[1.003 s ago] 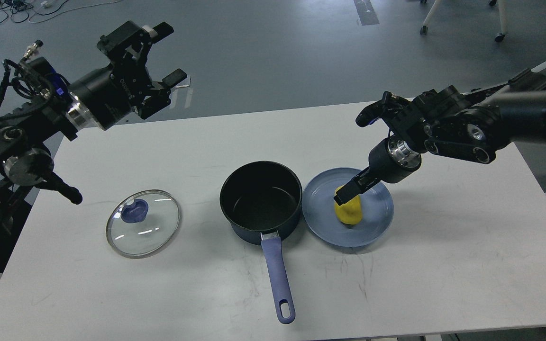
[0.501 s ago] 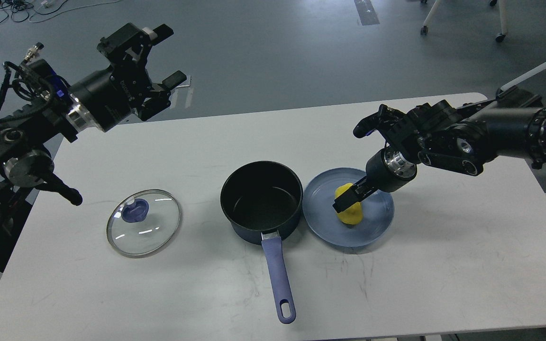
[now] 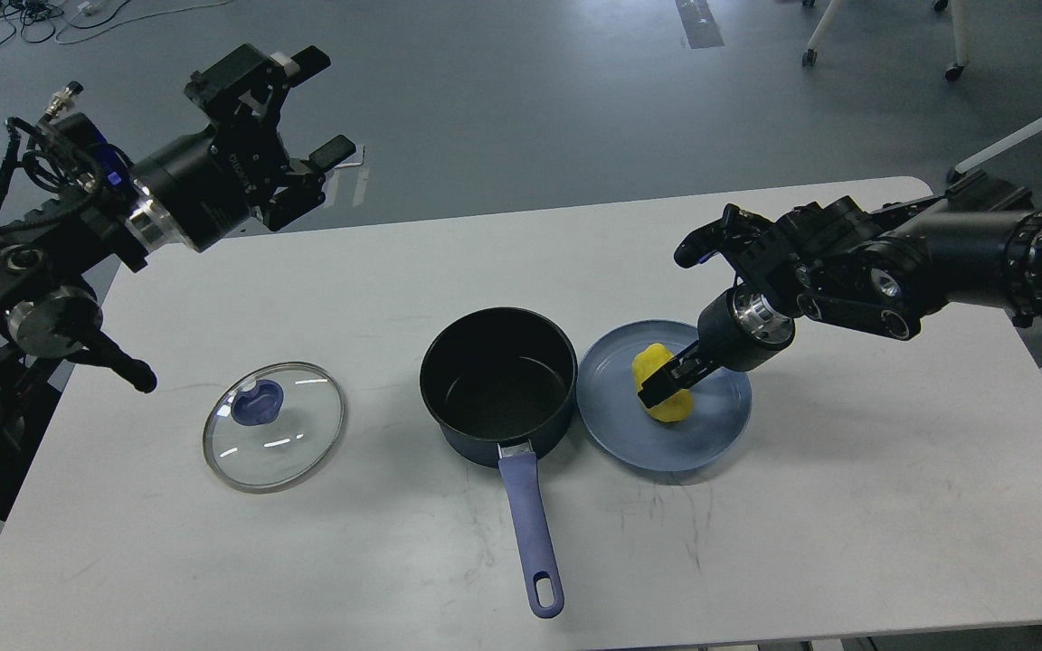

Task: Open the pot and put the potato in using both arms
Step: 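Close the right gripper on the yellow potato, then lift the potato and move it over the open pot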

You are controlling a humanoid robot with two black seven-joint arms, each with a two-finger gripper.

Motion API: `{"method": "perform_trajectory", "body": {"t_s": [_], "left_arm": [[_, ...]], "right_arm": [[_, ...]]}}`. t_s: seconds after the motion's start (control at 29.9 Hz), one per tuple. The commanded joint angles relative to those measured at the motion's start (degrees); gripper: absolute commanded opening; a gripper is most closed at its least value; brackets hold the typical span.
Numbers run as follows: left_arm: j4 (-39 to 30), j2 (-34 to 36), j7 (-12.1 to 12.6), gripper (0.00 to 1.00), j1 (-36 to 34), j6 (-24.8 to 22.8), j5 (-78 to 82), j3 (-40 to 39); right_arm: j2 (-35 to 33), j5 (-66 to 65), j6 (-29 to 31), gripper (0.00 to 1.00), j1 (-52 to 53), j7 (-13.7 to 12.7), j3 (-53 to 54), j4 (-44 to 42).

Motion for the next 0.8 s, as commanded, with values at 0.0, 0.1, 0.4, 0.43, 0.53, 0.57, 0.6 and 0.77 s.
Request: {"method": "perform_trajectory", "body": {"t_s": [0.0,0.1,0.4,0.43,0.53,0.57,0.6,0.77], "left_arm": [[-0.01,0.05,0.00,0.98,0.00,0.00,0.00,0.01],[-0.01,0.14,0.00,0.98,0.00,0.00,0.00,0.01],[-0.18,0.49,0.00,0.98,0.00,0.00,0.00,0.01],[-0.18,0.49,0.00,0.98,0.00,0.00,0.00,0.01],[-0.18,0.49,0.00,0.98,0.00,0.00,0.00,0.01],[-0.27,0.49,0.00,0.98,0.00,0.00,-0.08,-0.08],[-0.27,0.49,0.00,0.98,0.00,0.00,-0.26,-0.16],[-0.27,0.58,0.18,0.98,0.00,0.00,-2.46,-0.17]], "right_arm": [[-0.06,0.06,0.00,0.36,0.36,0.00,0.06,0.31],[-1.19,0.15,0.00,0.27,1.67,0.00,0.15,1.18],[-7.00,0.94,0.00,0.29,11.60,0.00,5.76,8.30],[-7.00,1.11,0.00,0.29,11.78,0.00,6.55,8.39],[-5.78,4.09,0.00,0.29,12.05,0.00,8.49,8.48],[-4.03,5.67,0.00,0.30,12.13,0.00,8.32,8.39],[-3.14,6.29,0.00,0.30,12.05,0.00,8.23,8.31],[1.61,8.50,0.00,0.31,11.70,0.00,8.23,7.08]]}}
